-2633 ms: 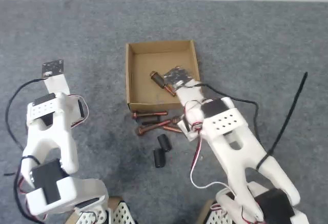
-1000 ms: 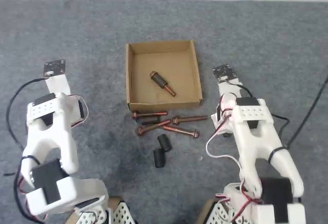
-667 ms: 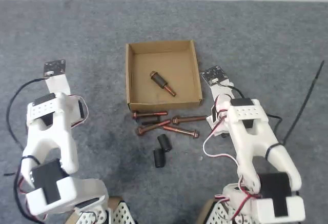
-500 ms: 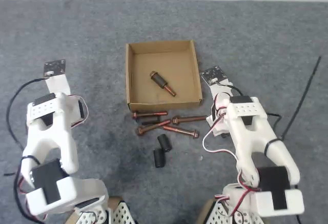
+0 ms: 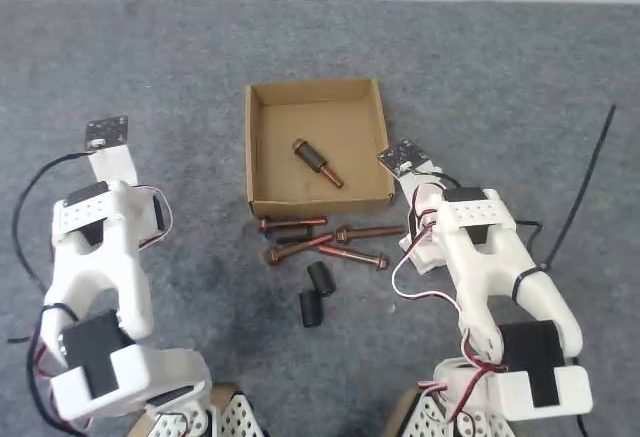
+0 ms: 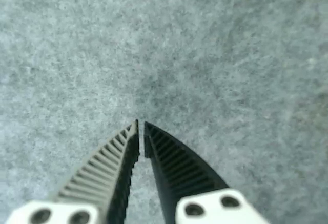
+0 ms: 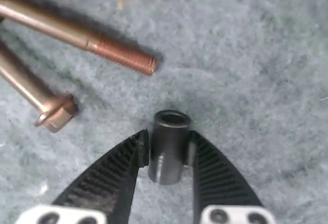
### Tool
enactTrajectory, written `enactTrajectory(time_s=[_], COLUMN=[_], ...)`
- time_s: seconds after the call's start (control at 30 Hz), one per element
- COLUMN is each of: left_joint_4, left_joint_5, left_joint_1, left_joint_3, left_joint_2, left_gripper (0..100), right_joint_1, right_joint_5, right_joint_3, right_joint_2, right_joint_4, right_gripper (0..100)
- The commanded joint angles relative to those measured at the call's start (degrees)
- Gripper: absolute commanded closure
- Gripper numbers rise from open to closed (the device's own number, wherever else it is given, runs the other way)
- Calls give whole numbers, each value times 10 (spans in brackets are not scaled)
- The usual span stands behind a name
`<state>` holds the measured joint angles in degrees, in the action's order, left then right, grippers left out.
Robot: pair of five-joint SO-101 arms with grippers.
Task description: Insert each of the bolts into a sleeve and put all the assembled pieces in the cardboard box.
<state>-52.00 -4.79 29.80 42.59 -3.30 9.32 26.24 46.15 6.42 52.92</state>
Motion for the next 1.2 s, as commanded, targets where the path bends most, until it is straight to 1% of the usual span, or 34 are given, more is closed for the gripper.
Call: enactTrajectory(time_s=[0.0,0.07,0.17,0.27,0.47,0.6,0.73,0.83,1.0,1.07,1.17], left_joint_4=[0,0,0,2,-4,-46,-127,-177,-259,-258,-244], left_joint_5=[-6,-6,-6,-4,-3,-5,-6,-6,-4,-3,-6], left_joint_1=[1,1,-1,-10,-33,-39,-62,-120,-270,-314,-349], left_joint_3=[-19,-19,-19,-19,-22,-54,-71,-54,-26,-20,-17], left_joint_2=[-11,-11,-11,-10,-11,-15,-69,-140,-236,-242,-213], left_gripper=[988,988,988,988,988,979,886,848,848,848,848], right_joint_1=[7,4,-6,-25,-58,-68,-67,-67,-67,-67,-66], right_joint_5=[11,6,-1,-49,-89,-105,-105,-104,-101,-101,-100], right_joint_3=[-24,-24,-24,-27,-42,-44,-43,-43,-43,-43,-43], right_joint_2=[1,5,5,6,0,0,0,0,0,0,0], right_joint_4=[5,4,3,-7,-18,-36,-36,-36,-36,-35,-34], right_gripper=[998,976,993,992,992,992,992,992,992,992,992])
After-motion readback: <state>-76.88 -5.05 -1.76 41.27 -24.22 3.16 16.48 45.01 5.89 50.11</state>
